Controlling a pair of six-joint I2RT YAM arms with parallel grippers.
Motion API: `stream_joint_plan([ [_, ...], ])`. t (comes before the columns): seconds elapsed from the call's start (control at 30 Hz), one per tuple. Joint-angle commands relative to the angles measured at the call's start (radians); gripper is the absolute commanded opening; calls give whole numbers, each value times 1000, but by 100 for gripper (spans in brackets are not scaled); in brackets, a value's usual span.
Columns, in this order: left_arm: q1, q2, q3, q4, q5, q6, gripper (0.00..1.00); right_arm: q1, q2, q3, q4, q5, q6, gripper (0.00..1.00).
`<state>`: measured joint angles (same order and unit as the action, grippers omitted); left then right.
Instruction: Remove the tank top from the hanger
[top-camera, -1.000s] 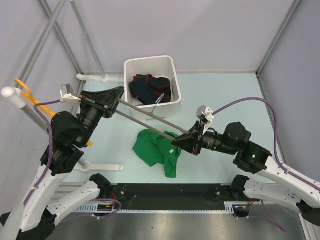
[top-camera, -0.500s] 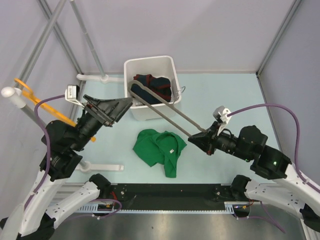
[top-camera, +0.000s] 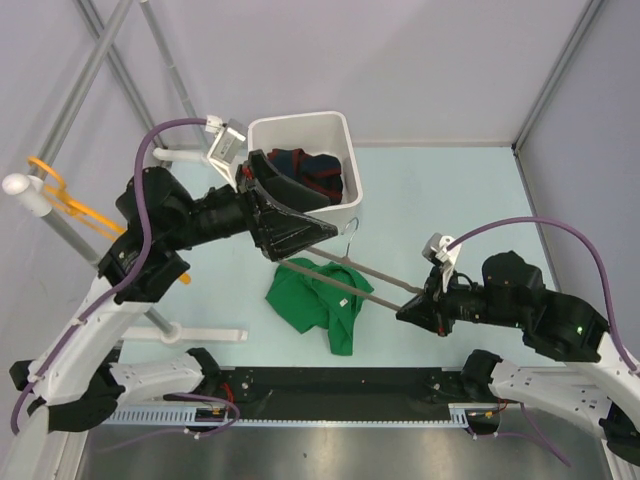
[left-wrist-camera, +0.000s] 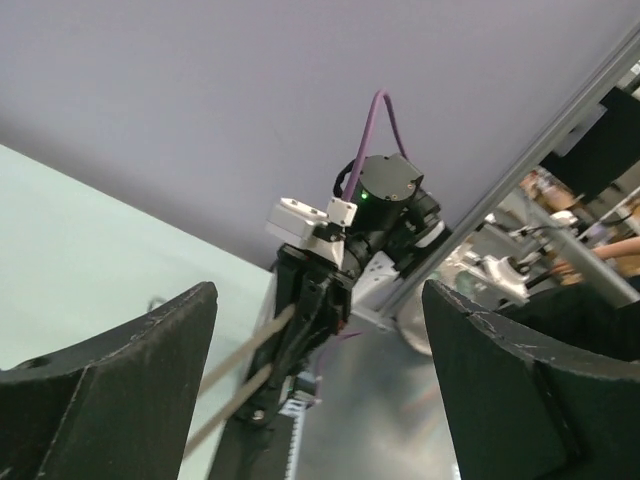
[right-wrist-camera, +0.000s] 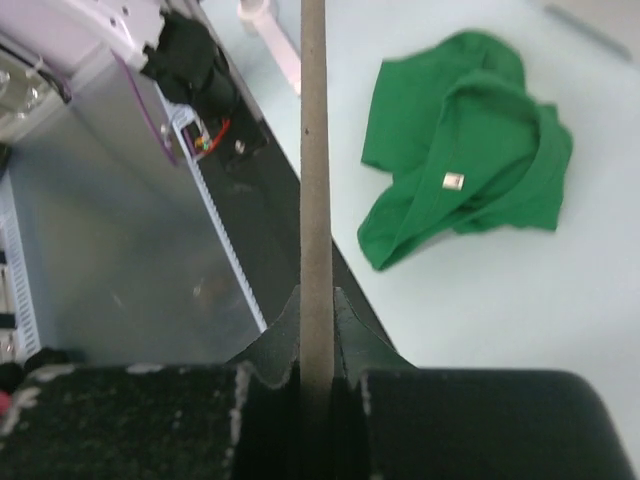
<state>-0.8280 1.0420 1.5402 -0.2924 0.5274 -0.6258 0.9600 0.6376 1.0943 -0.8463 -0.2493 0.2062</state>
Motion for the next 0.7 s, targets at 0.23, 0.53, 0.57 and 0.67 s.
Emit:
stream_joint_plan([
  [0.23, -102, 145, 155, -366, -66, 311, 89, -1, -9, 76, -92, -81, -33, 0],
  [0.53, -126, 210, 167, -419, -78, 330, 77, -1, 2, 93, -102, -93, -53, 0],
  [0.57, -126, 211, 167, -419, -78, 330, 73, 0, -1, 92, -103, -91, -54, 0],
  [0.67, -126, 204, 169, -416, -83, 333, 53, -1, -9, 81, -103, -96, -59, 0],
])
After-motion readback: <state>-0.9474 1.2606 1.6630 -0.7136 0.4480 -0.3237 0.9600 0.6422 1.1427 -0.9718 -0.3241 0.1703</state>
